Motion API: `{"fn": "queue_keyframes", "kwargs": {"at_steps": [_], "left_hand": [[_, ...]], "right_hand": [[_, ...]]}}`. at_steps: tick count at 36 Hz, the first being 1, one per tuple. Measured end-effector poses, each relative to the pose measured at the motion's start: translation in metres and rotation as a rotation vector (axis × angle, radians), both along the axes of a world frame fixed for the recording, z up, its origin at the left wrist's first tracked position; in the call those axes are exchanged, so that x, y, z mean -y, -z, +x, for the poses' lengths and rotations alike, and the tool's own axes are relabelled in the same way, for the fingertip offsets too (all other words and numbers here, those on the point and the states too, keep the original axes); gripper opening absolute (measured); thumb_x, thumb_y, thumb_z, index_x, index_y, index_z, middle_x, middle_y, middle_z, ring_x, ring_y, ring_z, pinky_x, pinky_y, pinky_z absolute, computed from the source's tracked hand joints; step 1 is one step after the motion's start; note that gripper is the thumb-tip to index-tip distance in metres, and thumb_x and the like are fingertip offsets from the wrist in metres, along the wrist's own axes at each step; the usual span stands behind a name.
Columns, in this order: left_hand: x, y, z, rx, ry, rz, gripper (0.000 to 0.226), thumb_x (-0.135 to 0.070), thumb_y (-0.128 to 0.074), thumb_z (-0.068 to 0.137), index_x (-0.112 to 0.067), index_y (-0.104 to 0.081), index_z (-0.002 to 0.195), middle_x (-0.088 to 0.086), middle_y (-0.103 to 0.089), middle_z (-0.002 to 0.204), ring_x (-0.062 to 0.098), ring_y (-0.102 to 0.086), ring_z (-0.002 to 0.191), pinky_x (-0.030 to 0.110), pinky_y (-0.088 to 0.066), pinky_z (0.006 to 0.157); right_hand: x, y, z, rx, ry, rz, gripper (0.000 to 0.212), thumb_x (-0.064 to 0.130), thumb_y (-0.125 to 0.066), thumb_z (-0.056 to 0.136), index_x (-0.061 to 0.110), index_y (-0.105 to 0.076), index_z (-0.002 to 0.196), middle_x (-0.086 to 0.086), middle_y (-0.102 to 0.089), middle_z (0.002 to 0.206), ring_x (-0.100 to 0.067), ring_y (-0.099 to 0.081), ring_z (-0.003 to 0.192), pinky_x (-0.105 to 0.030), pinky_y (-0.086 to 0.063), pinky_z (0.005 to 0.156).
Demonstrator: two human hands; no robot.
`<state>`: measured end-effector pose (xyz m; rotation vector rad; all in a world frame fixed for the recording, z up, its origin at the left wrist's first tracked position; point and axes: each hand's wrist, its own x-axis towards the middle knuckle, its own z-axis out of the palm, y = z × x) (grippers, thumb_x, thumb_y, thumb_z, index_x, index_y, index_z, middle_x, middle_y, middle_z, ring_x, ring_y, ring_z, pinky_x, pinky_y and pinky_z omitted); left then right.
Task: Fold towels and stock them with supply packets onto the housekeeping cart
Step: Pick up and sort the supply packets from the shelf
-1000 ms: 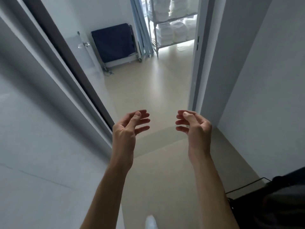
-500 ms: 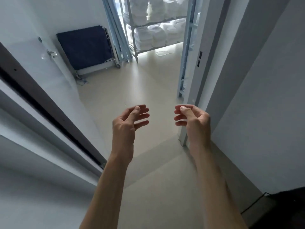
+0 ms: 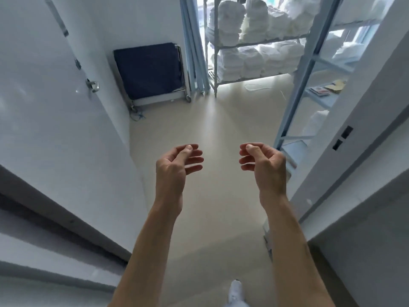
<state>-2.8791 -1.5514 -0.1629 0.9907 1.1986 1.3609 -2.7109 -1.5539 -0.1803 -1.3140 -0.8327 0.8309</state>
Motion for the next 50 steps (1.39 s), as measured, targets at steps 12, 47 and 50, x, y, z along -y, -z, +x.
{"fn": "queue_keyframes", "kwargs": {"at_steps": [12, 47, 50], "left_hand": [[-0.196, -0.021, 0.014, 0.076, -0.197, 0.067, 0.022, -0.009, -0.049, 0.101, -0.005, -0.071, 0.099, 0.011, -0.073, 0.088, 0.026, -0.071, 0.083, 0.036, -0.059, 0.076], [-0.891, -0.007, 0.179, 0.027, 0.218, 0.035, 0.021, -0.007, -0.052, 0.099, -0.008, -0.072, 0.092, 0.009, -0.071, 0.088, 0.021, -0.069, 0.079, 0.037, -0.059, 0.074], [-0.948, -0.007, 0.206, -0.008, 0.2, 0.03, 0.021, -0.007, -0.052, 0.099, -0.007, -0.072, 0.092, 0.009, -0.072, 0.087, 0.021, -0.069, 0.079, 0.036, -0.059, 0.074]], "right_hand": [[-0.22, -0.037, 0.033, -0.001, -0.223, 0.056, 0.024, 0.009, -0.057, 0.093, 0.014, -0.074, 0.078, -0.001, -0.072, 0.073, -0.015, -0.064, 0.061, -0.023, -0.052, 0.056], [-0.861, -0.017, 0.181, 0.024, 0.131, 0.056, 0.018, 0.009, -0.057, 0.091, 0.012, -0.073, 0.083, 0.002, -0.068, 0.069, -0.015, -0.062, 0.059, -0.023, -0.05, 0.056], [-0.919, -0.017, 0.21, 0.003, 0.111, 0.068, 0.019, 0.009, -0.057, 0.092, 0.012, -0.073, 0.083, 0.002, -0.068, 0.069, -0.015, -0.062, 0.059, -0.024, -0.051, 0.056]]}}
